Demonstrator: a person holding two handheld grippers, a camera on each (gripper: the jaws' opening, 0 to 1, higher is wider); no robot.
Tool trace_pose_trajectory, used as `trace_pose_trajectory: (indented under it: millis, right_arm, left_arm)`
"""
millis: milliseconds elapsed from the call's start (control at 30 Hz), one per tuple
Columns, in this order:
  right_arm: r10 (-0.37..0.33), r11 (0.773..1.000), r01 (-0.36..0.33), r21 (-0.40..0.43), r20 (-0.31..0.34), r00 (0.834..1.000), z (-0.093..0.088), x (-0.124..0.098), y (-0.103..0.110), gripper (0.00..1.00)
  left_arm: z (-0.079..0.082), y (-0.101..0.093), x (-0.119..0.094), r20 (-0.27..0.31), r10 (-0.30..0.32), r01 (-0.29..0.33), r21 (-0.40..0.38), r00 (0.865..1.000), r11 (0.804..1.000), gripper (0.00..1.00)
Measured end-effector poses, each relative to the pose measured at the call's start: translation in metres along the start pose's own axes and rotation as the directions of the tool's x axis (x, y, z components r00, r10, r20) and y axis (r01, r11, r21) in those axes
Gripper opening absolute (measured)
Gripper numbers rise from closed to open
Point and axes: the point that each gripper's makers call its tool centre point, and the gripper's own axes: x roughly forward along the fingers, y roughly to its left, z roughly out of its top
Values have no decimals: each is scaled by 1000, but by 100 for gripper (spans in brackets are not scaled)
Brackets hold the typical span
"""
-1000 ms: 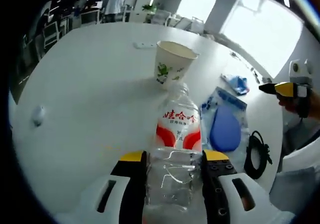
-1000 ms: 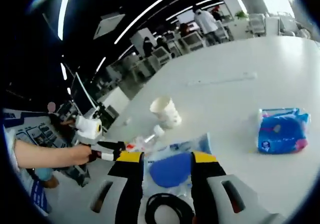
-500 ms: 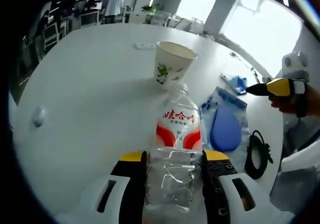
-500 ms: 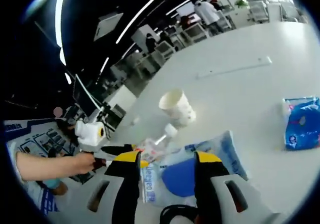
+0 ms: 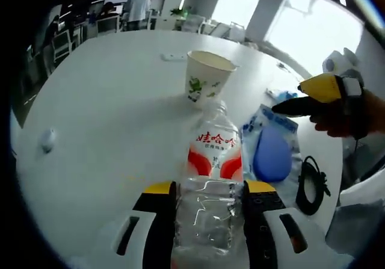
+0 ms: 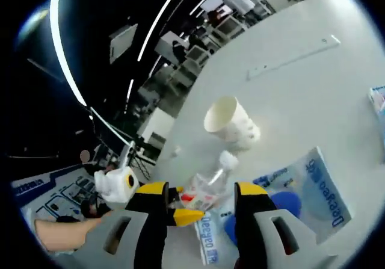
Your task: Arrange the tabletop items into an orderly group along one side of the table until the central work area is clear of visible clutter.
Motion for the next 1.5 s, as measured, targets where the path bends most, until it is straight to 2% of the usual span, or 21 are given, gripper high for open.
trace_pose_trajectory:
  millis: [133, 300, 367, 533, 633, 1167, 1267, 1300, 1333, 1367, 1400, 1500]
  right_arm:
    - [-4, 999, 5, 53, -13, 1000, -2, 13, -2, 41]
    - [4, 995, -4, 103, 4, 1000, 1, 23, -2, 41]
    - [-14, 993, 13, 120, 10, 1000, 3, 29, -7, 41]
    - [-18, 981, 13, 194, 24, 1000, 4, 43, -6, 41]
    - [-41, 973, 40, 227, 2, 999, 0, 51, -9, 41]
    - [-57, 967, 57, 249, -4, 998, -6, 72, -17, 42]
    - [-89, 967, 83, 240, 16, 996, -6, 75, -21, 42]
    - [-88, 966, 82, 245, 14, 996, -8, 78, -20, 42]
    - [-85, 965, 79, 251, 14, 996, -9, 80, -19, 42]
    - [-84, 963, 79, 259, 9, 996, -12, 82, -18, 42]
    - [-85, 962, 81, 263, 4, 996, -14, 84, -19, 42]
    - [-108, 961, 101, 257, 13, 994, -14, 85, -24, 35]
  left_arm:
    - [0, 0, 0, 17, 1, -1, -2, 1000, 1000, 40]
    - [1, 0, 0, 40, -1, 0, 6, 999, 1000, 41]
    - [1, 0, 0, 53, -2, 2, 9, 999, 1000, 41]
    - [2, -1, 0, 72, -4, 4, 9, 997, 1000, 41]
    - [2, 0, 0, 79, -9, 8, 8, 997, 1000, 41]
    - [4, 1, 1, 120, -24, 22, 24, 993, 999, 41]
    - [4, 0, 1, 122, -29, 26, 25, 992, 999, 42]
    - [3, 1, 1, 119, -31, 27, 31, 992, 999, 42]
    - [4, 0, 2, 126, -40, 30, 76, 991, 997, 43]
    - [-1, -3, -1, 103, -36, 27, 92, 994, 995, 43]
    - [0, -4, -1, 103, -42, 32, 93, 994, 995, 43]
    - [2, 2, 0, 113, -44, 36, 74, 993, 997, 43]
